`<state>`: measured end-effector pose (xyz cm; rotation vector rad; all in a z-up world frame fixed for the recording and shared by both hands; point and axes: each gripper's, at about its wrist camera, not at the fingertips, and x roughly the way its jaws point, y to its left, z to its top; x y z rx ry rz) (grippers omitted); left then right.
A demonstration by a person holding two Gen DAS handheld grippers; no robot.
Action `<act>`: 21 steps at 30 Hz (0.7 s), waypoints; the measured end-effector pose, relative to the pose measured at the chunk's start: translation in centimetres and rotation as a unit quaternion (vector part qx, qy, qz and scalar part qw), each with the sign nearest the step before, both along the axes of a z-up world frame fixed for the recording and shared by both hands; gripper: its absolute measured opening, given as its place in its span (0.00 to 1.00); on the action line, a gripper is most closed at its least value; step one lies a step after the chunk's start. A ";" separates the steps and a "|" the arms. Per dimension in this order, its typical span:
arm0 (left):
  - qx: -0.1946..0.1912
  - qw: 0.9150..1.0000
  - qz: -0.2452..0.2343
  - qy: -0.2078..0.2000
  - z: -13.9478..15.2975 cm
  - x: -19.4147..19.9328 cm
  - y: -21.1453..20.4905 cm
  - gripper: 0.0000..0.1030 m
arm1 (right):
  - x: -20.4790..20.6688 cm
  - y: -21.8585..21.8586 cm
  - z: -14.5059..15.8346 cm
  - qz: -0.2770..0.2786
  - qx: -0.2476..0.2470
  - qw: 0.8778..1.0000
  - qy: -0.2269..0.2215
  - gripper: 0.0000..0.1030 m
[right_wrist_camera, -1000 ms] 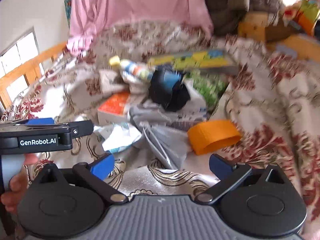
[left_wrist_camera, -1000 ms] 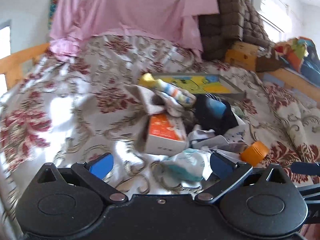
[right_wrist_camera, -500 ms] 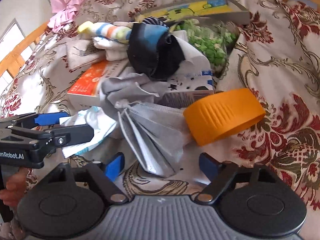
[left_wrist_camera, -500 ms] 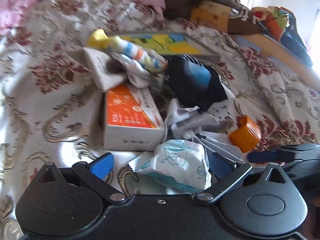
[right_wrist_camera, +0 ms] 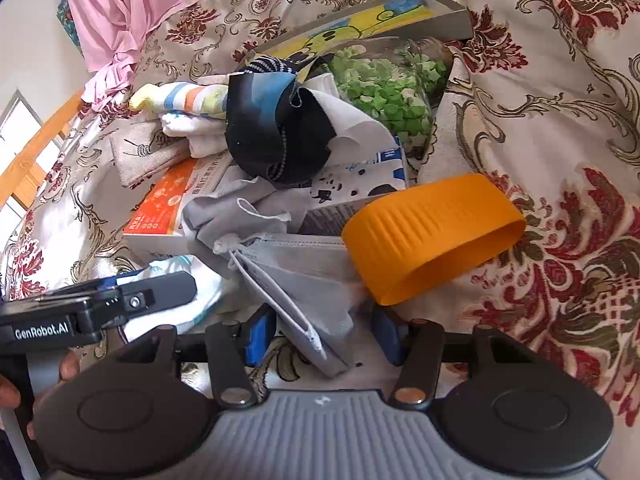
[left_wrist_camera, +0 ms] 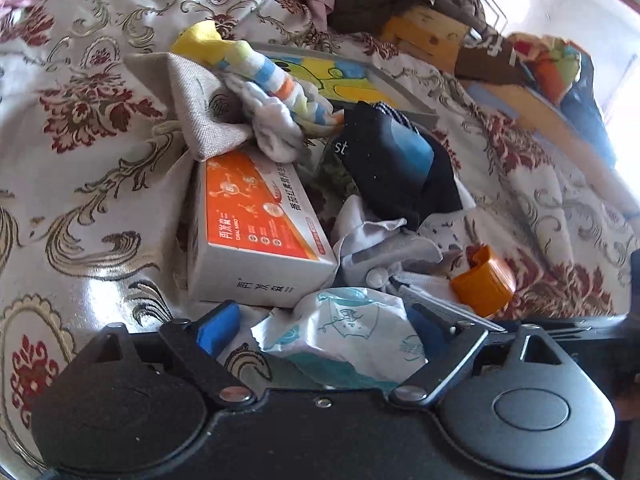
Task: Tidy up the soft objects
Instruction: 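Grasp the crumpled blue-white plastic bag with left tool while right tool grasps a grey cloth, then carry the bag with left tool into the frog tray while right tool drops the grey cloth there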
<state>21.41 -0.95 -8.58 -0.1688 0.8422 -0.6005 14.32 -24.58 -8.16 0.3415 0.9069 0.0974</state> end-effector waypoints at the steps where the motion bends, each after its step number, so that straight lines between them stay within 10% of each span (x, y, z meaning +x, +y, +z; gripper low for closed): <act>1: -0.002 1.000 -0.001 0.001 0.0 -0.1 0.0 0.82 | 0.0 0.1 0.0 0.003 0.000 1.000 -0.002 0.45; 10: -0.011 1.000 0.018 0.004 -0.1 -1.7 -0.2 0.53 | -0.7 1.1 0.7 0.036 0.000 0.999 -0.029 0.12; 21: -0.062 0.990 0.123 -0.020 2.3 -6.5 1.9 0.42 | -4.1 3.8 4.8 0.092 -0.056 0.981 -0.160 0.09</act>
